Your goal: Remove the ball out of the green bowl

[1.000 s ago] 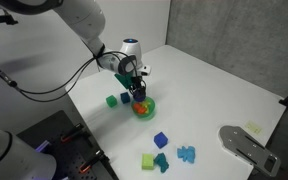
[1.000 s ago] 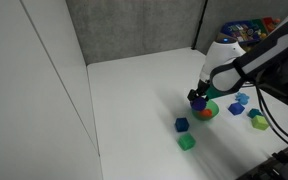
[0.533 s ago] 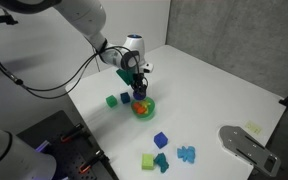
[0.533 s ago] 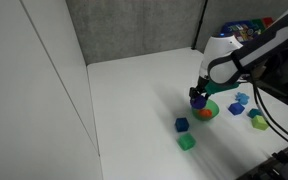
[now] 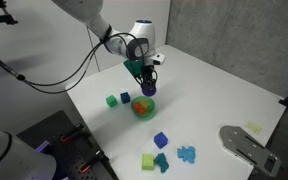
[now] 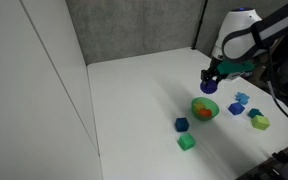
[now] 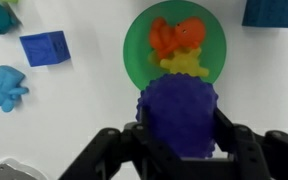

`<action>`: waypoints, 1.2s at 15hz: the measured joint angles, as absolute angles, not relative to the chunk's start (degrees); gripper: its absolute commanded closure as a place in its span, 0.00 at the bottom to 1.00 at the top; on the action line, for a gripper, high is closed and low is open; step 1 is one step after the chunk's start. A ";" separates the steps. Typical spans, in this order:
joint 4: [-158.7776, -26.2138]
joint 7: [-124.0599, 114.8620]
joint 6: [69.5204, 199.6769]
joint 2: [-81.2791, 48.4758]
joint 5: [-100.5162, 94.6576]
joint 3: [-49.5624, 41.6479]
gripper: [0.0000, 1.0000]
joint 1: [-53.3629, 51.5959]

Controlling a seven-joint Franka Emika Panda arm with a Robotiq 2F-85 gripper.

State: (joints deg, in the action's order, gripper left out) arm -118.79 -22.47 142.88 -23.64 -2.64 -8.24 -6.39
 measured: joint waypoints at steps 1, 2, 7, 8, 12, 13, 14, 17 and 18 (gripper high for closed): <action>-119.07 -22.47 143.14 -23.49 -3.15 -9.09 0.65 -5.73; -119.48 -22.47 143.69 -23.49 -3.84 -9.98 0.65 -5.11; -123.96 -22.49 149.16 -24.33 -5.47 -14.18 0.67 -1.57; -125.02 -22.49 150.48 -24.77 -5.47 -14.80 0.68 -0.98; -128.18 -22.49 154.28 -27.15 -5.47 -16.39 0.20 0.00; -128.68 -22.48 154.71 -27.58 -5.46 -16.49 0.19 -0.01; -129.06 -22.49 154.96 -27.82 -5.42 -16.49 0.13 -0.01; -129.31 -22.45 155.09 -27.20 -4.76 -16.35 0.00 -0.02; -129.38 -22.42 155.09 -26.40 -4.39 -16.22 0.00 -0.02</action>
State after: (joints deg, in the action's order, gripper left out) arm -129.38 -22.42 155.09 -26.40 -4.39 -16.22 -0.02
